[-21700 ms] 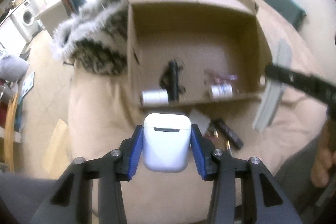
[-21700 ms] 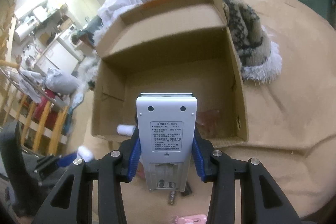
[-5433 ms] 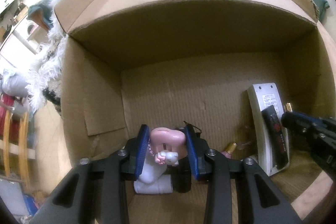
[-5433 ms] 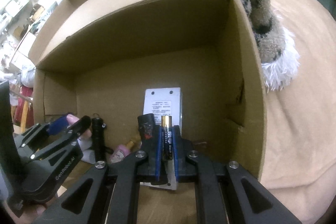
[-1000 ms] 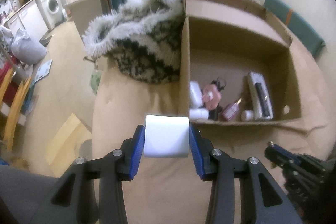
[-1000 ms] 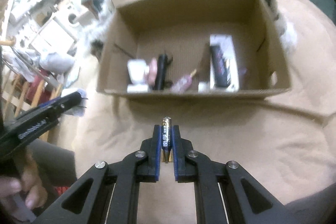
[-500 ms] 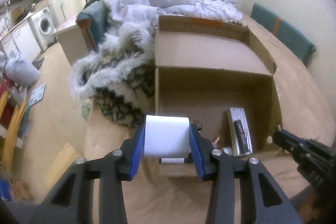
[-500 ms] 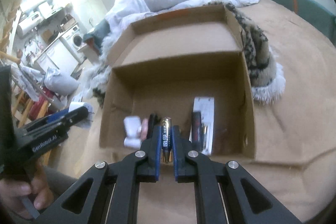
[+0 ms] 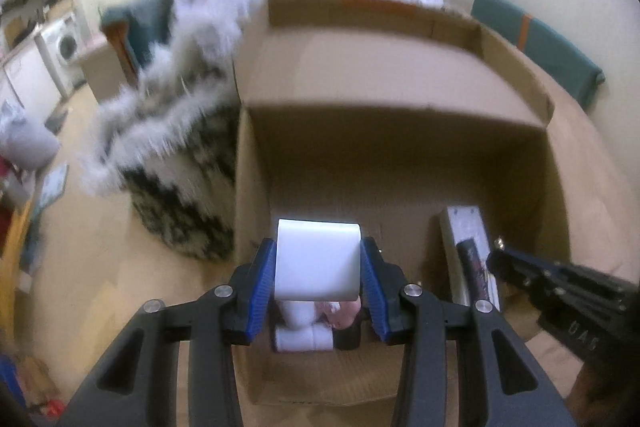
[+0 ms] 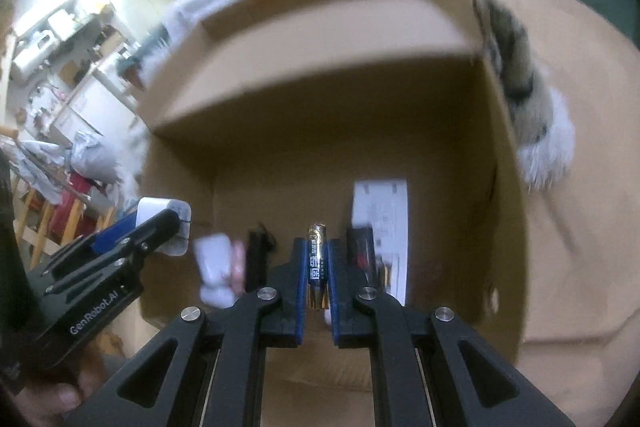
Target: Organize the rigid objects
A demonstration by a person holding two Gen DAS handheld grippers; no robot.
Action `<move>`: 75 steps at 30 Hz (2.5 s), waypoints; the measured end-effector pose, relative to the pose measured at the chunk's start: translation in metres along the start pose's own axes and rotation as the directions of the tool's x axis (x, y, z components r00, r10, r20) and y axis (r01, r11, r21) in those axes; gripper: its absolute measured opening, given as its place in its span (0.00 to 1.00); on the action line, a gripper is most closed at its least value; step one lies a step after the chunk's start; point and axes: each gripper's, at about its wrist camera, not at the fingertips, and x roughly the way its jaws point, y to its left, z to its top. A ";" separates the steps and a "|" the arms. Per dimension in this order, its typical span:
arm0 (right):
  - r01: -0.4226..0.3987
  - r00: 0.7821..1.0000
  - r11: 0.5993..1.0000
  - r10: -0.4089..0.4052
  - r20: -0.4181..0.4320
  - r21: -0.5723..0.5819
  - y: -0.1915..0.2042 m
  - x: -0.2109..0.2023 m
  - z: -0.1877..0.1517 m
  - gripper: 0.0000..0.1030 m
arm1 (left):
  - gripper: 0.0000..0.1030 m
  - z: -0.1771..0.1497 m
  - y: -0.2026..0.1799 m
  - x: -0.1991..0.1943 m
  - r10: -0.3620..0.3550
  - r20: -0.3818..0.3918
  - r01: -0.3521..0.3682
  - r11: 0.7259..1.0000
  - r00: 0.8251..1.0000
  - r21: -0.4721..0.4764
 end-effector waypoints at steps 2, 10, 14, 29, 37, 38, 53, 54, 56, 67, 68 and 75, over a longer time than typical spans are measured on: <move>0.009 1.000 1.000 -0.009 -0.022 0.003 -0.002 0.007 -0.003 0.10 | 0.37 -0.001 -0.001 0.007 -0.029 -0.015 0.029 1.000 0.999 -0.005; 0.008 0.999 1.000 -0.008 -0.032 0.016 -0.004 0.012 -0.004 0.10 | 0.37 -0.001 -0.007 0.011 -0.028 -0.020 0.028 1.000 0.999 0.010; 0.008 0.999 1.000 -0.006 -0.052 0.025 -0.005 0.018 -0.003 0.10 | 0.37 -0.004 -0.008 0.015 -0.015 -0.033 0.016 1.000 0.999 0.027; 0.003 1.000 0.998 -0.002 -0.010 0.059 -0.009 0.014 0.002 0.21 | 0.56 -0.008 -0.012 0.010 0.024 -0.010 -0.024 0.999 1.000 0.048; 0.013 0.995 0.994 -0.024 0.101 0.109 -0.015 -0.015 0.009 0.92 | 0.62 -0.001 -0.011 -0.008 0.001 0.022 -0.002 0.999 1.000 0.048; 0.022 0.993 0.993 -0.034 0.111 0.113 -0.016 -0.018 0.009 1.00 | 0.62 -0.001 -0.010 -0.012 -0.012 0.018 0.011 0.999 1.000 0.052; 0.073 0.971 0.995 -0.085 0.223 0.062 -0.004 -0.077 -0.031 1.00 | 0.78 -0.023 0.024 -0.074 -0.057 0.071 0.059 0.998 0.996 -0.036; 0.074 0.971 0.996 -0.085 0.222 0.057 -0.002 -0.080 -0.037 1.00 | 0.79 -0.027 0.026 -0.077 -0.053 0.071 0.056 0.998 0.996 -0.037; 0.072 0.972 0.996 -0.083 0.221 0.054 0.001 -0.084 -0.045 1.00 | 0.83 -0.034 0.028 -0.082 -0.049 0.078 0.052 0.998 0.996 -0.038; 0.128 0.958 0.992 -0.129 0.256 0.019 0.021 -0.097 -0.081 1.00 | 0.99 -0.062 0.034 -0.122 -0.008 0.187 0.012 1.000 0.982 -0.017; 0.134 0.956 0.991 -0.135 0.260 0.019 0.021 -0.097 -0.083 1.00 | 0.99 -0.064 0.033 -0.124 -0.002 0.196 0.004 1.000 0.981 -0.012; 0.164 0.955 0.986 -0.158 0.251 -0.004 0.024 -0.089 -0.082 1.00 | 0.99 -0.068 0.035 -0.115 0.064 0.201 -0.062 0.998 0.978 -0.014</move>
